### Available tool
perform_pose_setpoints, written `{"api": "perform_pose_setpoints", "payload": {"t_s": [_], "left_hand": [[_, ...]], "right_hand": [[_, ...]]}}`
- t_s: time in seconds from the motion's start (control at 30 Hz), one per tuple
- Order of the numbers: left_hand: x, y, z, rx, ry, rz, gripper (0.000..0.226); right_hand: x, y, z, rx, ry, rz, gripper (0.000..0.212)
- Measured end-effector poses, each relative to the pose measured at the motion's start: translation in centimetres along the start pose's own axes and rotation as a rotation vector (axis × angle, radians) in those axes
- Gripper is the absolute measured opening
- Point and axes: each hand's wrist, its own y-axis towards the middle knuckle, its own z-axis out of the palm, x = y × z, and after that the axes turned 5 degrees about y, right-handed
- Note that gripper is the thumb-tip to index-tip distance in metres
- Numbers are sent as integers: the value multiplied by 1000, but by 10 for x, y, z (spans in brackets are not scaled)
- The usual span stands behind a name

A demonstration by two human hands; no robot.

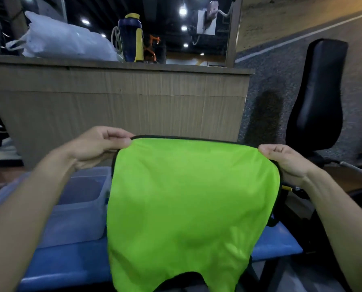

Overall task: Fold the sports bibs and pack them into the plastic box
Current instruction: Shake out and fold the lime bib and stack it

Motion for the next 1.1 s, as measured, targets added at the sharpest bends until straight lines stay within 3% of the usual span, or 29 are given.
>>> {"api": "perform_pose_setpoints", "payload": {"t_s": [0.1,0.17,0.23,0.3,0.4,0.63,0.93,1.1], "left_hand": [[9,13,6,-191,211,-135,39],[8,15,24,-283,395,-74,22],[1,13,67,-246,458,41,17],[-5,9,117,-148,370,89,15],[-5,14,152,-157,270,63,13],[3,17,153,-247,235,34,13],[-9,10,149,-82,94,-105,21],[-13,9,138,-100,105,-87,23]], "right_hand": [[-9,6,8,-116,-61,87,43],[-13,9,24,-179,-39,98,34],[-14,10,63,-149,-70,86,25],[-18,14,111,-107,-187,40,21],[-28,22,153,-208,-334,-75,26],[-31,25,165,-328,-502,-102,20],[-15,17,173,-276,-849,-189,33],[-9,19,163,-322,-877,-282,38]]}}
